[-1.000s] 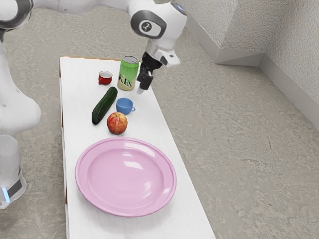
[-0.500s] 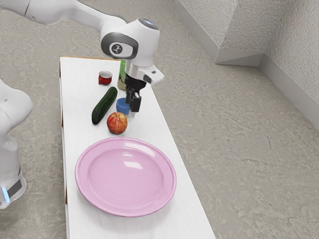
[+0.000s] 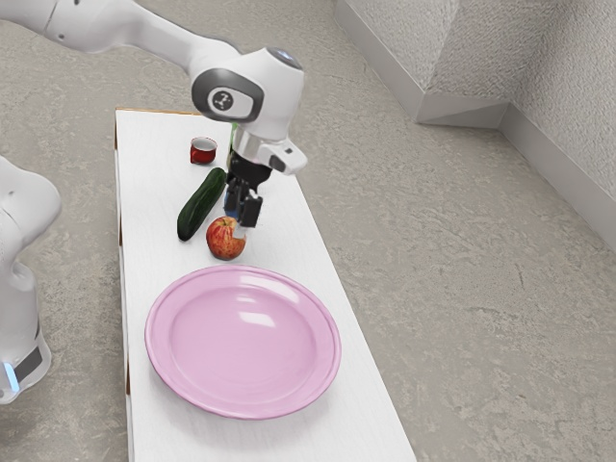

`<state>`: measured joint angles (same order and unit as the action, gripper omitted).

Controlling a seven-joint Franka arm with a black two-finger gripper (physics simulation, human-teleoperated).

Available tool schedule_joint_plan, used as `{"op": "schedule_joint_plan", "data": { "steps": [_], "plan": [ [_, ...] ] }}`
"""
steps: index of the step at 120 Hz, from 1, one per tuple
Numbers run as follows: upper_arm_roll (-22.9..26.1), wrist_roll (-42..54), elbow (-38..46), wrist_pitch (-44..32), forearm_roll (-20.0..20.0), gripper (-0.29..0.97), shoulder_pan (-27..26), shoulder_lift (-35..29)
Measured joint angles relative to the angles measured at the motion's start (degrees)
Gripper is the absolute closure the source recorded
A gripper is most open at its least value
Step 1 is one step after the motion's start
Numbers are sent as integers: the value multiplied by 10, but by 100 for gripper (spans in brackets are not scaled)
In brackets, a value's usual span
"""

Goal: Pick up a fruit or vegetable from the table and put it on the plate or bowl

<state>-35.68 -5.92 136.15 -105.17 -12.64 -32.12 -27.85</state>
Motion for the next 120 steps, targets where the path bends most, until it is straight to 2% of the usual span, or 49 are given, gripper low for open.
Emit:
{"op": "schedule_joint_plan", "data": {
  "steps": [13, 55, 120],
  "plan": [
    [21, -6, 10, -17, 1, 3, 16, -9],
    [24, -23, 36, -71, 1, 3, 31, -12],
    [17, -37, 70, -65, 22, 3, 32, -27]
  ]
}}
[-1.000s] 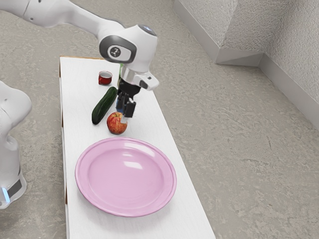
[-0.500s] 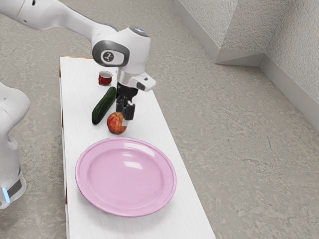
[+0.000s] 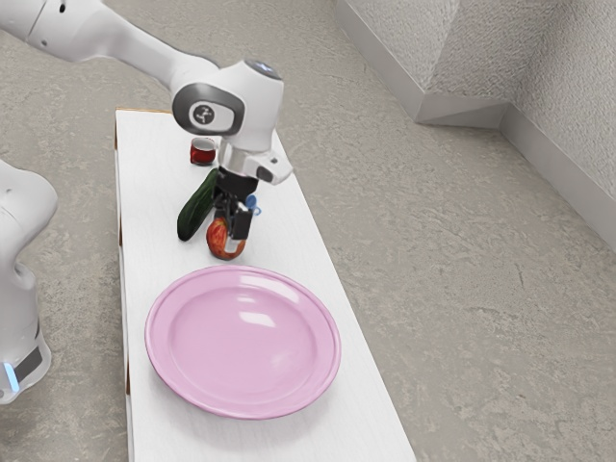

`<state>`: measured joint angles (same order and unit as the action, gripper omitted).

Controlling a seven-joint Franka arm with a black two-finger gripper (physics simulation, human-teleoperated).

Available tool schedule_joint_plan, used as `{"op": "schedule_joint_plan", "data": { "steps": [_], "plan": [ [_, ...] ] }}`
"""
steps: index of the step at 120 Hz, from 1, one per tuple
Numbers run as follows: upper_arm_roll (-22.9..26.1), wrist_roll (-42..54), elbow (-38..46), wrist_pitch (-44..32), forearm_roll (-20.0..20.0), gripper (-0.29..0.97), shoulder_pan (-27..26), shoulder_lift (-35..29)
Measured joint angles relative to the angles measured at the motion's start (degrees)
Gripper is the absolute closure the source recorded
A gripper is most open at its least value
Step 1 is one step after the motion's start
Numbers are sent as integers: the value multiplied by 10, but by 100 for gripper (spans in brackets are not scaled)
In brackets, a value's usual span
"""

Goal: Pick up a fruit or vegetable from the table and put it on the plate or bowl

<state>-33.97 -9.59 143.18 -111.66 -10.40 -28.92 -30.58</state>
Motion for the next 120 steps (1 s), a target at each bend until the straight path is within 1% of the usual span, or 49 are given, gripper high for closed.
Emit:
{"op": "schedule_joint_plan", "data": {
  "steps": [23, 41, 75, 101, 120],
  "plan": [
    [-2, -3, 9, -24, 0, 3, 0, 1],
    [-13, -5, 20, -41, 0, 3, 0, 1],
    [-15, -8, 23, -57, -3, 15, -1, 2],
    [-15, -10, 29, -58, -3, 18, 0, 1],
    [-12, -15, 24, -24, -4, 21, 0, -10]
  ]
}}
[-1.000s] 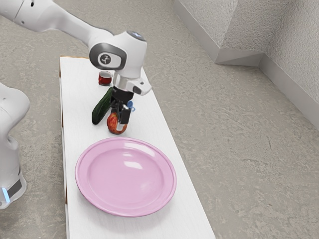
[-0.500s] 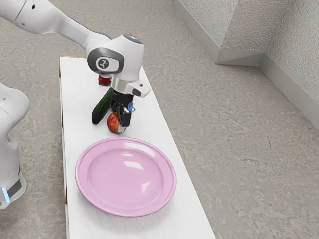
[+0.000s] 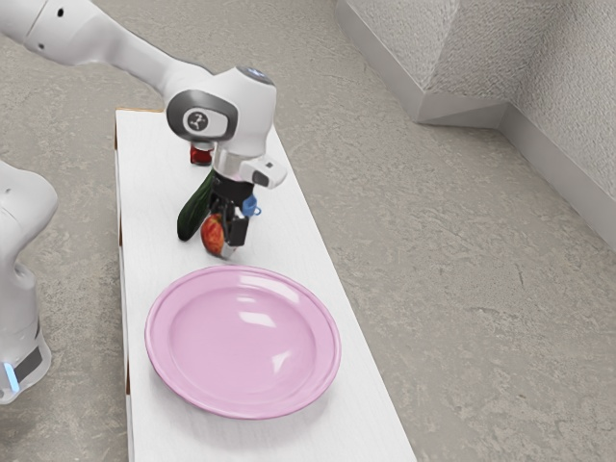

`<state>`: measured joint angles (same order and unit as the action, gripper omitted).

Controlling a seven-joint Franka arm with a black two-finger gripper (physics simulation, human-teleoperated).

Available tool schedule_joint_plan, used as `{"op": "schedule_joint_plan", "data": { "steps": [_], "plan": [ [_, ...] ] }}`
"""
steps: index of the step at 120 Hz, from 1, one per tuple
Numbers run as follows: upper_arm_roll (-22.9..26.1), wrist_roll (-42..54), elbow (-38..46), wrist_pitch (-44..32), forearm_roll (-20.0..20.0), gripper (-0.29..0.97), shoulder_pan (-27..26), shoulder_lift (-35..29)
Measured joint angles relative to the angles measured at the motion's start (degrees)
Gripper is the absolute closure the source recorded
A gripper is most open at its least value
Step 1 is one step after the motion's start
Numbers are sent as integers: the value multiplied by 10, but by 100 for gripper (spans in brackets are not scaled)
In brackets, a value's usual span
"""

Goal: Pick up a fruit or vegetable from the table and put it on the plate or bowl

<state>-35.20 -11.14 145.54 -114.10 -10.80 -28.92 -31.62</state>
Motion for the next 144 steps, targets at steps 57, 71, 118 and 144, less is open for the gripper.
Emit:
{"op": "schedule_joint_plan", "data": {
  "steps": [57, 71, 118, 144],
  "plan": [
    [78, -22, -88, 89, 9, 23, -72, -17],
    [109, -48, -106, 93, 15, 23, -143, -11],
    [141, -130, -80, -59, 44, 24, -200, 55],
    [124, -161, -33, -215, 44, 17, -207, 75]
  ]
}}
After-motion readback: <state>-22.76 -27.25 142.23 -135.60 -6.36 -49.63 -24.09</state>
